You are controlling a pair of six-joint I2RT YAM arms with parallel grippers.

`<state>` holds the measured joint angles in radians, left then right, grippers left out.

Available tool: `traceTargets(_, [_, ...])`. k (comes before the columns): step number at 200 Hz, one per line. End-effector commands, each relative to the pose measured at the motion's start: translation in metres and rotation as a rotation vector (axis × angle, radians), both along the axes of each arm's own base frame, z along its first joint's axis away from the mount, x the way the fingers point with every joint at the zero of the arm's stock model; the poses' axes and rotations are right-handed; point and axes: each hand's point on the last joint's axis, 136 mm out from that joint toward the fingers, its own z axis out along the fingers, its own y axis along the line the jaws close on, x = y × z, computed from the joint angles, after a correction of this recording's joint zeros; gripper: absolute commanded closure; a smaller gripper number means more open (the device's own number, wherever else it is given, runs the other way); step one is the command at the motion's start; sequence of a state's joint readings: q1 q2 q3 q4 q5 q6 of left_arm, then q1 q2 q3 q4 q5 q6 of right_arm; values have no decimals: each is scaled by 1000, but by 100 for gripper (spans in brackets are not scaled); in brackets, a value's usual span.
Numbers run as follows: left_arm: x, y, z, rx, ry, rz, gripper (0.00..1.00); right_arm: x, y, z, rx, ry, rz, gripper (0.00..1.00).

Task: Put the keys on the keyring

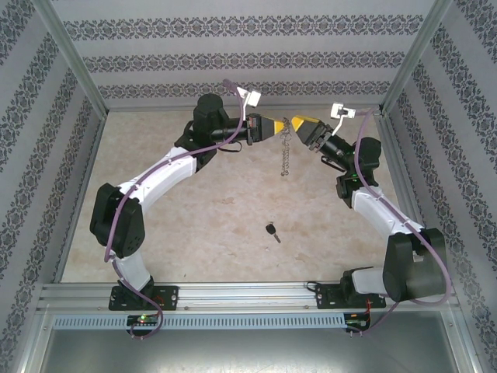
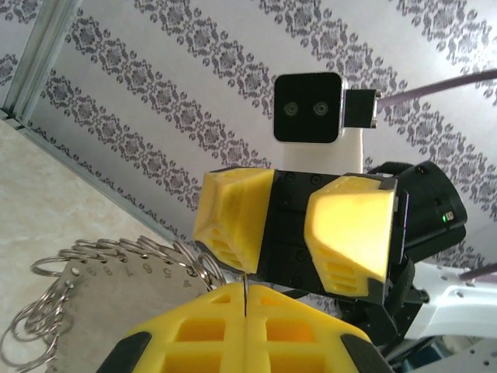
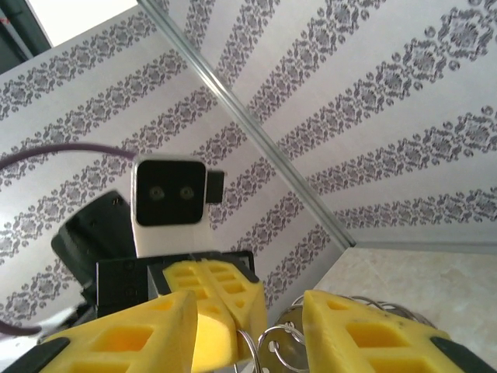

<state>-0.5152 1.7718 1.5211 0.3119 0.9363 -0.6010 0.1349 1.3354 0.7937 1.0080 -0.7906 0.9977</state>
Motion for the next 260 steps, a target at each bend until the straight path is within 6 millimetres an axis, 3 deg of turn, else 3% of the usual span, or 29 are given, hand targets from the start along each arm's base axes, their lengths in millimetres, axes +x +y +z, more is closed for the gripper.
traceTargets(1, [-23,8,20,54,-112,-80,100,-20,8,2,-25,-26,81,61])
traceTargets(81, [-30,10,24,87,-130,-123,100,-45,15,-9,-54,-6,150,64])
traceTargets(185, [-33,7,25,82,-122,-162,100,-43,26,-6,-58,-14,179,70])
traceTargets(233, [-35,6,22,78,-112,-191,100,-41,30,-5,-56,-17,183,81])
traceTargets(253, [-35,5,19,81,-100,-198,100,-39,30,-7,-57,-14,176,100])
traceTargets(260, [-34,4,18,82,-94,-194,100,-38,29,-7,-57,-14,169,100])
